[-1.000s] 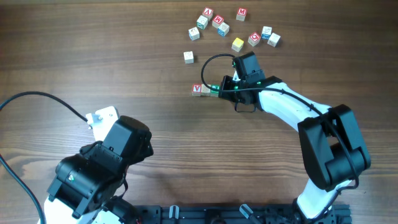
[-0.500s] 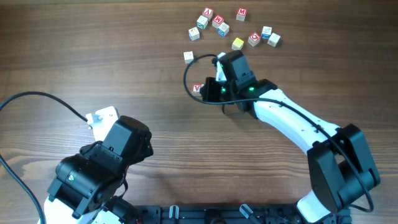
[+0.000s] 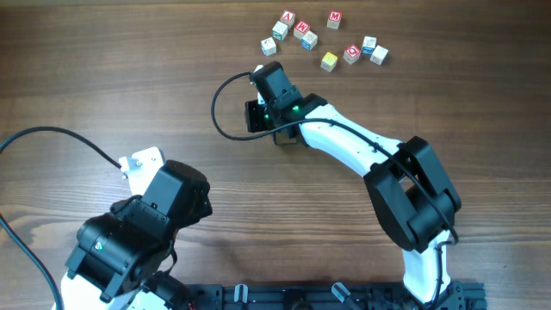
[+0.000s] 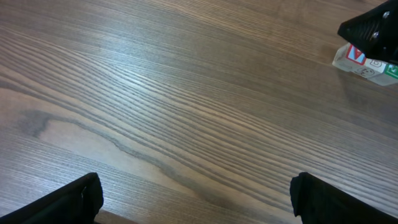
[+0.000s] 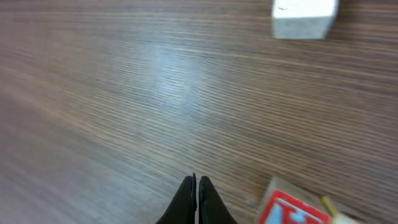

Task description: Form a horizontal line

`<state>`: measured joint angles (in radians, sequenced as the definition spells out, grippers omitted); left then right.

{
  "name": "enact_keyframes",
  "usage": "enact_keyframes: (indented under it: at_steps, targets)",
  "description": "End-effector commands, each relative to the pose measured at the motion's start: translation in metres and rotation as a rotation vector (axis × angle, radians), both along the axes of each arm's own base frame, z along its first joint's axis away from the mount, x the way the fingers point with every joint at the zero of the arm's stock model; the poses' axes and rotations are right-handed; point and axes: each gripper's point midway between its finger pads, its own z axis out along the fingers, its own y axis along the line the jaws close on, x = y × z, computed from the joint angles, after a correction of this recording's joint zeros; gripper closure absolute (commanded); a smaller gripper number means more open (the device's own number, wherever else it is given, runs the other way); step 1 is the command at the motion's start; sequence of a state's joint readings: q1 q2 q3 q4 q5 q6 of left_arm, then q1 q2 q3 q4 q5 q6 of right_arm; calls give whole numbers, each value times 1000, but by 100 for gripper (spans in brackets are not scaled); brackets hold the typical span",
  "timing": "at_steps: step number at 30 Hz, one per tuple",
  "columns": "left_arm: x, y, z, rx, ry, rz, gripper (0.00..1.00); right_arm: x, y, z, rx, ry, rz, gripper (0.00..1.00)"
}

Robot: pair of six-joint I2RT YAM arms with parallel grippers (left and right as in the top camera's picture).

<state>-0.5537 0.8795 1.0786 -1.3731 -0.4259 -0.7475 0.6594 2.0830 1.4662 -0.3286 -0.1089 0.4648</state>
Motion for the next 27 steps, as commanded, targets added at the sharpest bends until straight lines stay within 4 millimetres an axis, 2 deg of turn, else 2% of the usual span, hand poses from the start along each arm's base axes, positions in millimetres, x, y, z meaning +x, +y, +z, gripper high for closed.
enact_keyframes:
  at_steps: [1,6,11,19,27]
  targets:
    - [1,3,1,4,-10,25,0,0,-1,-6,-106,-52,-17,95]
    - [1,3,1,4,-10,25,0,-8,9,-8,-117,-61,4,95]
    - [1,3,1,4,-10,25,0,-5,4,-27,-157,-57,-17,95]
    - [1,3,1,4,-10,25,0,2,-10,-31,-191,-62,-129,95]
    - [1,3,1,4,-10,25,0,0,-16,-33,-208,-48,-160,95]
